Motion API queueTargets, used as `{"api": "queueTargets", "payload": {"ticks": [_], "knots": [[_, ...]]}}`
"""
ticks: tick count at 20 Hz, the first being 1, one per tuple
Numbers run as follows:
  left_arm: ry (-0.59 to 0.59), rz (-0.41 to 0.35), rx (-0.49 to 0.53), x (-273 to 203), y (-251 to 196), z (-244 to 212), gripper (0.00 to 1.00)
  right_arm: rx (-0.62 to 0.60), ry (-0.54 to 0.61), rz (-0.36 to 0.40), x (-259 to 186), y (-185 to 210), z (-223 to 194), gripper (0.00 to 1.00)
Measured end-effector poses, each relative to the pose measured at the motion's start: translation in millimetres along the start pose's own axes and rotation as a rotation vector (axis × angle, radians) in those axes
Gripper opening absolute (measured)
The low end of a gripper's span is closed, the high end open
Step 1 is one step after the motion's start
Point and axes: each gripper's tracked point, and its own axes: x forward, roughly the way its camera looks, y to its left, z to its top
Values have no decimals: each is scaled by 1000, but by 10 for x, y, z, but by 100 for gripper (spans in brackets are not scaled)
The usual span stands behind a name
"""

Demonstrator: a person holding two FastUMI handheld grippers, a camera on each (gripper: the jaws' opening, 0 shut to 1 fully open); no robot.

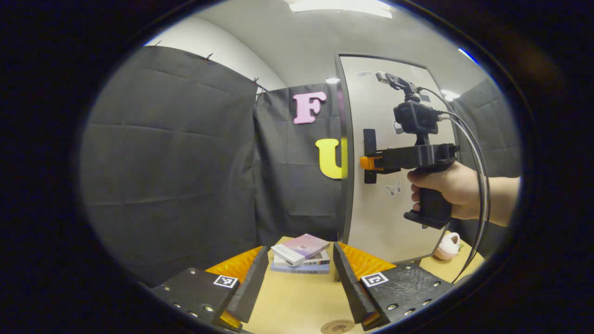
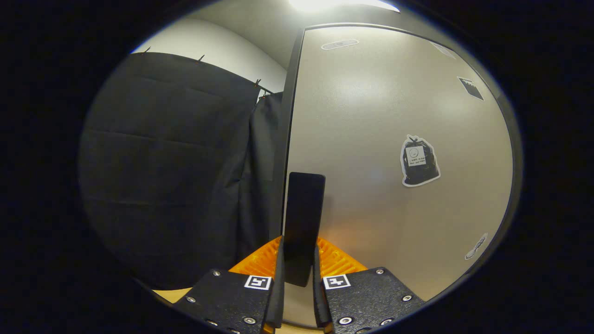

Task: Open the cabinet door with the right hand, grasp the bottle in the cabinet with the left hand and place it on the coaster, then close the cabinet door with the right hand.

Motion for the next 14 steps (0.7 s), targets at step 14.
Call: {"api": "queueTargets", "payload": {"ticks": [14], "knots": [[-47, -58, 18, -43, -142, 45, 80, 29, -40, 105, -200, 29, -39, 23]]}}
